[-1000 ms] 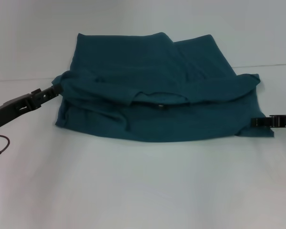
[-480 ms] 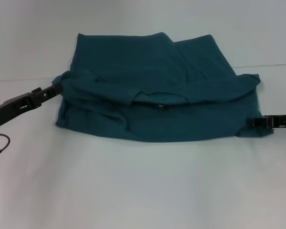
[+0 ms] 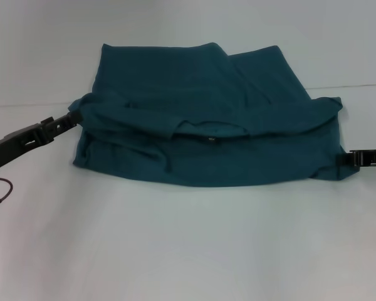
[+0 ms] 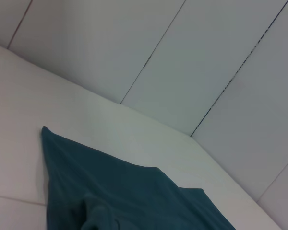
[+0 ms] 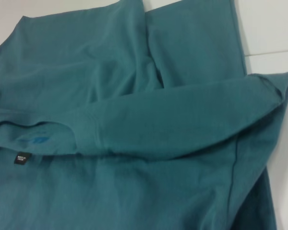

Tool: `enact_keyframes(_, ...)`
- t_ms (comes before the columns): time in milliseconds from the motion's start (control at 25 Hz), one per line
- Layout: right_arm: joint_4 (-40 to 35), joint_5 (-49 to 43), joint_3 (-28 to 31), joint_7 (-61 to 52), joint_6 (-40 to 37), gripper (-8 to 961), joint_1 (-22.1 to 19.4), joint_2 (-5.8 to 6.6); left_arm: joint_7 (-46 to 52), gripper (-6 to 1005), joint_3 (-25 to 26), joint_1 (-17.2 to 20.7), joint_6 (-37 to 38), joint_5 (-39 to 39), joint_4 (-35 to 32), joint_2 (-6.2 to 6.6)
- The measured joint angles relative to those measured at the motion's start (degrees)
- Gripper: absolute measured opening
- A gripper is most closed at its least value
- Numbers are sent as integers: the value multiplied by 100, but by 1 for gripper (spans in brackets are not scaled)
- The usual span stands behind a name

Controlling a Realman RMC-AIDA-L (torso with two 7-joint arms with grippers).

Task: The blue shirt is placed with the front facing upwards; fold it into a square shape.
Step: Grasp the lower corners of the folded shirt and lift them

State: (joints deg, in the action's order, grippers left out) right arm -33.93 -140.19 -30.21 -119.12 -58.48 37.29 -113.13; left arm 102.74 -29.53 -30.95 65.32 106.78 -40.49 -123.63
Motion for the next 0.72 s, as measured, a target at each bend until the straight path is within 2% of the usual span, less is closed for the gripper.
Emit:
enact_keyframes(280, -8, 209, 32, 165, -35, 32, -87, 16, 0, 853, 1, 56, -3, 119, 75, -9)
enact_keyframes(480, -9, 307, 42, 250, -112, 31, -120, 29, 0, 853, -59, 46, -34, 446, 138, -14)
enact_keyframes(720, -9, 452, 49, 395, -236, 31, -240, 27, -10, 853, -391, -25, -491, 560, 182, -28)
